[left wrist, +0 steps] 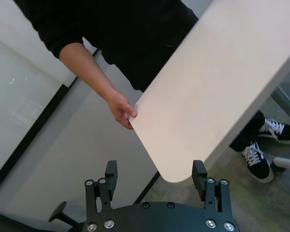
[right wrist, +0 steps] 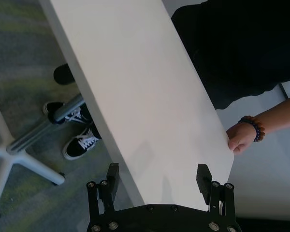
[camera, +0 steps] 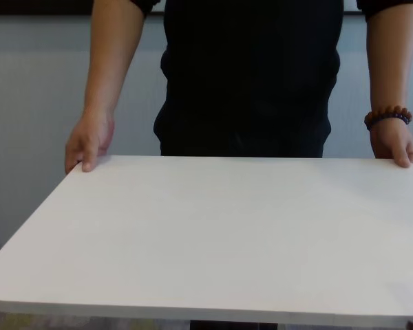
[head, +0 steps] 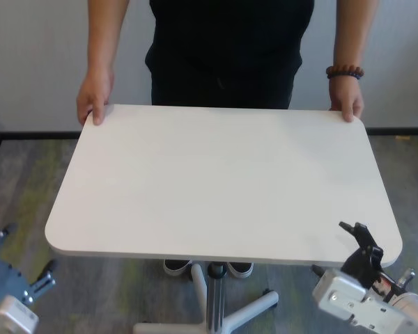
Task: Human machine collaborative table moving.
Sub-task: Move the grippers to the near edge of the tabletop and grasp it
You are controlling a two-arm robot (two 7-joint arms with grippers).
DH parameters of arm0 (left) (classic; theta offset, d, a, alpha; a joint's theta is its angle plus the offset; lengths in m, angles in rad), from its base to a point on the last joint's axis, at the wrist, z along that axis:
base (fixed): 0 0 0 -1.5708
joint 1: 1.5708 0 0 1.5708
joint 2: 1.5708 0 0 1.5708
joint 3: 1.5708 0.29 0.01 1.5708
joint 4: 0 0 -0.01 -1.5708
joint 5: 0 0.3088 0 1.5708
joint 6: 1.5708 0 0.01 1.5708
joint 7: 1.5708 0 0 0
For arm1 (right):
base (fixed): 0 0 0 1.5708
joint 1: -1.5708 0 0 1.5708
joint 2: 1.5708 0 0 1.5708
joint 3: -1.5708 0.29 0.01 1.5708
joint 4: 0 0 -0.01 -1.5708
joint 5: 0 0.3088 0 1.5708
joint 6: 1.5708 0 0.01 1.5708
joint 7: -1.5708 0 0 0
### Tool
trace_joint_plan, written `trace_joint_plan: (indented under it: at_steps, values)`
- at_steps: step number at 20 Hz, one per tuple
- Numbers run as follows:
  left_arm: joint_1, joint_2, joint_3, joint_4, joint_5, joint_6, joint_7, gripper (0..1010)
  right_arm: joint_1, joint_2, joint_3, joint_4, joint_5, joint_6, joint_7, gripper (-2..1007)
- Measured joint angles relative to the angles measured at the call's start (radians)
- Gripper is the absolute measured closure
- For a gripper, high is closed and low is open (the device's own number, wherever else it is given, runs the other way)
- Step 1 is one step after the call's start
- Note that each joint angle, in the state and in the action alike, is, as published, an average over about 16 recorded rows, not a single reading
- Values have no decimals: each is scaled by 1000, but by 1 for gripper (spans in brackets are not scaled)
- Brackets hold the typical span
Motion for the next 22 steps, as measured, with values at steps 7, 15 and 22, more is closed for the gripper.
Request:
trace_joint_plan:
  at_steps: [7, 15, 22]
  values:
    - [-40, -48, 64, 78, 209, 37, 49, 10, 19, -27, -30, 54, -80, 49, 4, 4]
    - [-132, -132, 149, 189, 433, 80, 97, 10, 50, -79, -38, 128, -132, 61, -8, 4]
    - [-200, -186, 190, 279, 547, 96, 101, 10, 69, -114, -50, 178, -186, 70, -19, 4]
